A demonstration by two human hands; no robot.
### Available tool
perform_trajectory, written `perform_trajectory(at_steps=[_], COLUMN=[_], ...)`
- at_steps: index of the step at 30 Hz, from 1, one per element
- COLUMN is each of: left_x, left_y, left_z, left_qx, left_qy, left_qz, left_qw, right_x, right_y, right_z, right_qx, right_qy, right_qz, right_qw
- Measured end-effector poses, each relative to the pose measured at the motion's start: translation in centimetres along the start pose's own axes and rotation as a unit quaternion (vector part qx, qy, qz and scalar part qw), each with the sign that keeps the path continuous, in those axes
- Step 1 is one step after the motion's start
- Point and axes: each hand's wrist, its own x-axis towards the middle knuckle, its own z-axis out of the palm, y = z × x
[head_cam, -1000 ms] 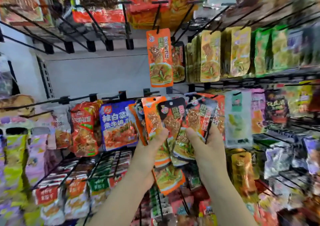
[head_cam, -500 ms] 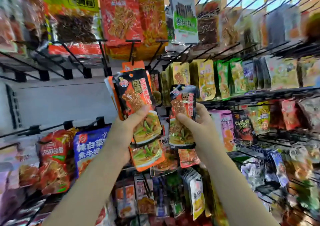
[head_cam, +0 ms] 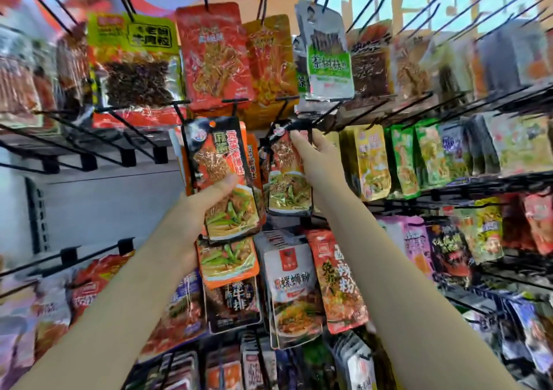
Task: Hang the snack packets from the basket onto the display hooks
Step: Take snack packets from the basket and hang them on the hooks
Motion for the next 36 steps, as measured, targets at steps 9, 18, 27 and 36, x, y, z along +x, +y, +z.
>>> perform_trajectory(at_steps=[9, 18, 27, 36], left_x=[1.4, 1.5, 1.6, 1.7], left_y=[0.2, 0.0, -0.1, -0.3], left_z=[-1.1, -0.9, 0.0, -1.2], left_qx=[0.019, -0.007, -0.022, 0.018], left_qy=[-0.011, -0.034, -0.023, -0.013], left_qz=[-0.014, -0.018, -0.032, -0.031], left_qw=[1.0, 0.999, 0.999, 0.999], right_x=[2.0, 3.1, -1.3, 1.6], right_y=[0.4, 0.9, 1.2, 2.9], right_z=[0.4, 0.6, 2.2, 0.5], right_qx=[-0.053, -0.156, -0.155, -0.008], right_qy=[0.017, 0.027, -0.15, -0.063], right_qz=[-0.009, -0.028, -0.14, -0.018], right_qw=[0.998, 0.987, 0.966, 0.998])
